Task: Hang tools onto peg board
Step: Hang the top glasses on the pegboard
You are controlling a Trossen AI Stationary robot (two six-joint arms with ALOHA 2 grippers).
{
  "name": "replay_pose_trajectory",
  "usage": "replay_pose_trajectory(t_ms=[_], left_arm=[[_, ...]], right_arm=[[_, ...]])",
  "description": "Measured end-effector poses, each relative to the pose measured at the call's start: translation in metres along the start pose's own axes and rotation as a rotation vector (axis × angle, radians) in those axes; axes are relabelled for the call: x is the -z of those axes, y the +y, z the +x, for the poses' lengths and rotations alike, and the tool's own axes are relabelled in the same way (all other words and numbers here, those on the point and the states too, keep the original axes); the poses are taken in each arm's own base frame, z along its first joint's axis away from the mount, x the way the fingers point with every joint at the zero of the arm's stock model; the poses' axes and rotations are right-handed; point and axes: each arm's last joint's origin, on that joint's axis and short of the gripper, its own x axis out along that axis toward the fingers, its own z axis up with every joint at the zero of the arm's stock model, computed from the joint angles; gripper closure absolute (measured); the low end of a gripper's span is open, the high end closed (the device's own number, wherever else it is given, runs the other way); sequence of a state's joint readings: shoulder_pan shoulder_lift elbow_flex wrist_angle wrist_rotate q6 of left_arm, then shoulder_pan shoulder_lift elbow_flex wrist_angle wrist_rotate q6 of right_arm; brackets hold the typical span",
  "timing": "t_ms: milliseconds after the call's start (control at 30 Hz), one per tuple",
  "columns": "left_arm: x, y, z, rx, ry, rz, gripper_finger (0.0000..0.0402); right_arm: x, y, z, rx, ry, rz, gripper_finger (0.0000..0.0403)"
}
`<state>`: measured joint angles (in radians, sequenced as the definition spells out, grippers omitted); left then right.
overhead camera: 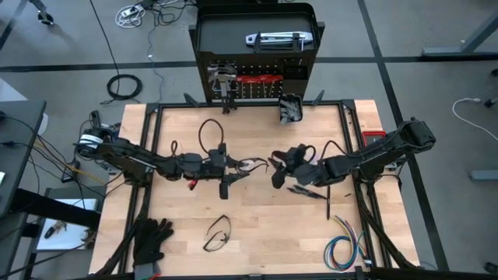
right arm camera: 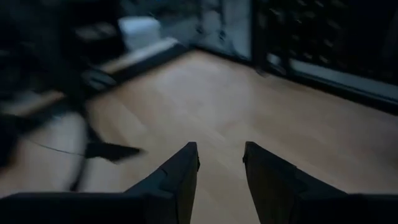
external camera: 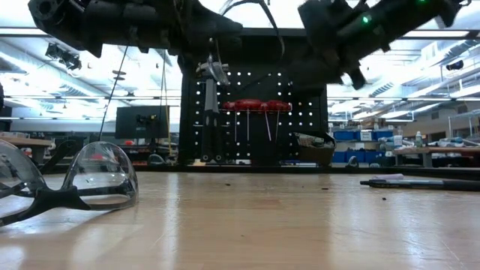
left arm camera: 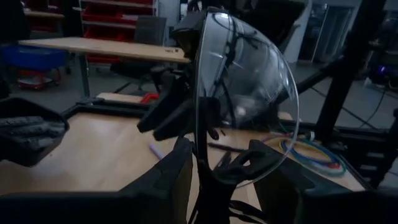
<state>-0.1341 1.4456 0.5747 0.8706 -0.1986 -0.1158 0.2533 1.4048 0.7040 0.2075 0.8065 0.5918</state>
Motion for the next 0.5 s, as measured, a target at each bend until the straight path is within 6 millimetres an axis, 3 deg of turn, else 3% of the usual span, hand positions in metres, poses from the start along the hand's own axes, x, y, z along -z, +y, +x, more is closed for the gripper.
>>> replay_pose_trajectory(t_ms=[267,500], left_arm=[[-0.004,0.000,0.000,0.005,-0.039,-0.008,0.0250],[-0.005,-0.001,0.000,0.006,-0.049,-0.017,0.0250]], right_arm=[[-0.029,0.011,0.004,-0.281,-0.152,0.032,0.0261],[-0.030,0.011,0.002,-0.272,-0.100,-0.038,0.0261]])
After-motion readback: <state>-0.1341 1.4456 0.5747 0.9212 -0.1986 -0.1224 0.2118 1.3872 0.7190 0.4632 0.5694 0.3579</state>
